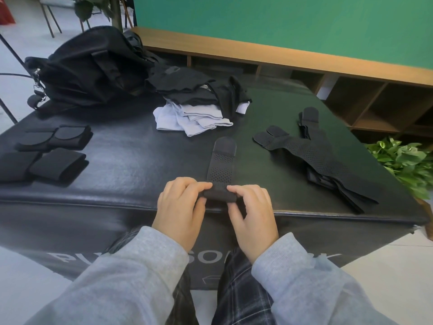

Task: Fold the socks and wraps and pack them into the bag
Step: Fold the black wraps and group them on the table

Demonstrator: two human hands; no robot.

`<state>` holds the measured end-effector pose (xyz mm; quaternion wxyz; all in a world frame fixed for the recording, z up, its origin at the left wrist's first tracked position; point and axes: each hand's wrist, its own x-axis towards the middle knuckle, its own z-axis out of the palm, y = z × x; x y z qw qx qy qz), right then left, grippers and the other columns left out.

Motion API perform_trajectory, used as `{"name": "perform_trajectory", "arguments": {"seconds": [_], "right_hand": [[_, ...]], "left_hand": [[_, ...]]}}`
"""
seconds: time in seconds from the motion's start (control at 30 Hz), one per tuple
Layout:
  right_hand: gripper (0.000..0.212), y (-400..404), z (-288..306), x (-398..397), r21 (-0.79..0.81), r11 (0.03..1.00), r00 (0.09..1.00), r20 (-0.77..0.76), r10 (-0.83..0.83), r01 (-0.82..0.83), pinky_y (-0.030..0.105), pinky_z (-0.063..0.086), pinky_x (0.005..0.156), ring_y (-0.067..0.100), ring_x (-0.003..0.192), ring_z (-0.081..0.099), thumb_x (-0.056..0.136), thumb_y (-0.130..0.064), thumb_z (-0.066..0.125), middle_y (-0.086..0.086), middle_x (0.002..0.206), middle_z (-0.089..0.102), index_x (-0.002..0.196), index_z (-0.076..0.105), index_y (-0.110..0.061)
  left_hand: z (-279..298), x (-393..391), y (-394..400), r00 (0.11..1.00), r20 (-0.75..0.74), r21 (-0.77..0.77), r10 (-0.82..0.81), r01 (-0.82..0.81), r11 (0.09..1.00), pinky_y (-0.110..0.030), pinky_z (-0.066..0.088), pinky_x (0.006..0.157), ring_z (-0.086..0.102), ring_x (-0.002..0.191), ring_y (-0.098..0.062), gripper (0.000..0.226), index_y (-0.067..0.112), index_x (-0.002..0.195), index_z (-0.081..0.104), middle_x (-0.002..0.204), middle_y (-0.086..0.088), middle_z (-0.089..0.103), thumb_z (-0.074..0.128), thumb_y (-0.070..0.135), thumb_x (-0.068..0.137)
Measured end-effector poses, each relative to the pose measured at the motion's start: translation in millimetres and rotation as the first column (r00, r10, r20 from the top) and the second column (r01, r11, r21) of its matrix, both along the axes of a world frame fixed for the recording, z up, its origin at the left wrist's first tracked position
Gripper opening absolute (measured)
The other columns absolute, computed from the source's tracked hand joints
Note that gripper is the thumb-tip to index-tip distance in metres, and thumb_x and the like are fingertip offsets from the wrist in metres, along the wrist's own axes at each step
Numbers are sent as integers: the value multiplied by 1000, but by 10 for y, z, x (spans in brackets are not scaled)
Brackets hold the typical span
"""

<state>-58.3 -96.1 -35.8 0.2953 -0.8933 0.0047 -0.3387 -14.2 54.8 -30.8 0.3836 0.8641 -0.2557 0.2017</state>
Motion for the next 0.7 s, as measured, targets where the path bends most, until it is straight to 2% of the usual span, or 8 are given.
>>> {"name": "perform_trajectory", "arguments": {"seconds": [0.13, 0.2, 0.27, 0.33, 0.43, 0.53, 0.63, 0.7], "right_hand": [[25, 18, 61, -33, 22, 1000, 1000, 26, 16, -17, 5, 27, 93, 5, 97, 42, 88, -24, 47, -7, 99, 50, 102, 65, -12], [25, 27, 94, -52, 58, 997, 998, -9, 58, -57, 4, 27, 93, 0, 98, 43, 90, -26, 46, -15, 101, 49, 103, 63, -14], [13, 42, 127, -71, 131, 990, 995, -75, 63, -53, 1, 30, 88, -4, 92, 46, 91, -25, 52, -26, 98, 48, 103, 58, -26], [27, 64, 152, -96, 247, 969, 992, -117, 54, -24, 7, 38, 84, -1, 91, 53, 88, -20, 62, -27, 94, 50, 94, 46, -41], [36, 78, 157, -130, 324, 946, 992, -123, 22, 19, 23, 46, 80, 12, 91, 59, 84, -18, 68, -21, 89, 56, 84, 39, -40], [35, 74, 145, -124, 245, 969, 992, -127, 11, 20, 23, 45, 79, 11, 89, 57, 85, -18, 67, -23, 88, 52, 82, 40, -40], [20, 56, 118, -96, 156, 988, 994, -109, -6, 23, 23, 42, 79, 12, 87, 55, 86, -18, 65, -18, 90, 51, 95, 55, -32], [20, 53, 104, -70, 127, 992, 994, -108, -12, 26, 24, 41, 82, 10, 88, 52, 86, -21, 63, -26, 93, 46, 105, 60, -22]], "left_hand": [[41, -18, -4, 999, -40, -30, -14, 13, 999, -36, 40, 88, 46, 103, -10, 33, 19, 106, 63, 110, 4, 58, 39, 32, 88], [69, -34, -4, 998, -57, -44, -24, 21, 999, -38, 42, 88, 48, 102, -9, 33, 18, 105, 63, 108, 5, 61, 39, 34, 89], [114, -54, -2, 995, -96, -59, -16, 10, 998, -43, 46, 86, 51, 95, -10, 28, 16, 105, 63, 101, 5, 63, 46, 33, 90], [145, -75, -12, 987, -160, -80, -4, -9, 997, -47, 47, 86, 51, 95, -13, 19, 14, 106, 63, 100, 3, 62, 54, 24, 92], [155, -88, -12, 976, -215, -128, -14, -14, 992, -47, 46, 88, 54, 100, -19, 16, 29, 102, 54, 102, 3, 61, 57, 24, 87], [165, -94, -4, 974, -228, -153, -4, -32, 988, -46, 48, 83, 57, 96, -24, 32, 43, 90, 39, 99, 0, 62, 63, 22, 84], [173, -100, -9, 983, -181, -68, 26, -39, 997, -40, 45, 85, 53, 91, -17, 18, 25, 93, 55, 96, 6, 58, 66, 15, 83], [176, -92, -11, 984, -174, 18, 49, -46, 999, -30, 34, 91, 44, 94, -7, 22, 18, 103, 60, 96, 14, 50, 68, 19, 83]]}}
